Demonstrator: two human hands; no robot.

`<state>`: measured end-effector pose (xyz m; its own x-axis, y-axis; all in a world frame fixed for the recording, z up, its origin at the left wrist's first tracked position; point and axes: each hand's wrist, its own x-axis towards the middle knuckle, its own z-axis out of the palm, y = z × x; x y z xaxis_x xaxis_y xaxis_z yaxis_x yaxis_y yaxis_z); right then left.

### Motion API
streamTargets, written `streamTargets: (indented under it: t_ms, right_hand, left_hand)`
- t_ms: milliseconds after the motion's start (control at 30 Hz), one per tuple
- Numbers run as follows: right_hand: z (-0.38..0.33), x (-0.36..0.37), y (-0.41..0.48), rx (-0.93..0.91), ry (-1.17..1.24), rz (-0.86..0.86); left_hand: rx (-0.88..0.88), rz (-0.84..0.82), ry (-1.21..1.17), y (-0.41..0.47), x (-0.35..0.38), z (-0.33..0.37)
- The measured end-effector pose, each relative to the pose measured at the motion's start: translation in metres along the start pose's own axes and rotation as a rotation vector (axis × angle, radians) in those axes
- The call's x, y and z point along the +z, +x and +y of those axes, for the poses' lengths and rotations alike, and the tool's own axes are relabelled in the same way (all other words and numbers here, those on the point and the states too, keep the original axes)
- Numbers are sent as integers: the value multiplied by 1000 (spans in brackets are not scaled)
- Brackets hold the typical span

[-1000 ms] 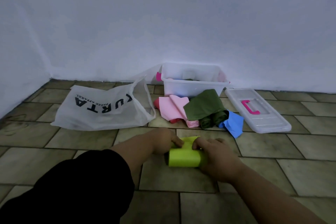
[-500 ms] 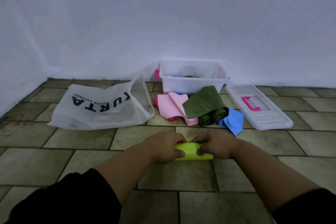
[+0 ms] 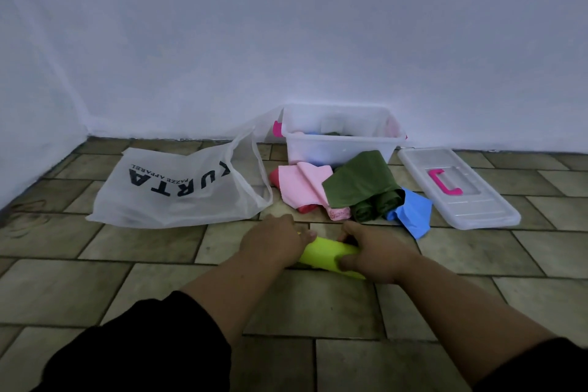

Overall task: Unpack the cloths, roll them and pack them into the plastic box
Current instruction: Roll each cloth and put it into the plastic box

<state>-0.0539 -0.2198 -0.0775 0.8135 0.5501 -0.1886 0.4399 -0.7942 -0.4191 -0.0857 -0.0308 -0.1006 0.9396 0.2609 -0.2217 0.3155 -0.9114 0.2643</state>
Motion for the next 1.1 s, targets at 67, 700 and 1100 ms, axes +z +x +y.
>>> streamTargets:
  t_ms: [67,700,1100]
  right_hand:
    - [-3,3,-1,40,89,9]
    - [0,-3,15,173,1191,-93]
    - [45,-165,137,174,990,448]
  left_hand:
    - [-125,-23,-264,-1,3,5]
    - [-136,131,-1306,14,-19,54]
    - [34,397,-293,153,-112,71]
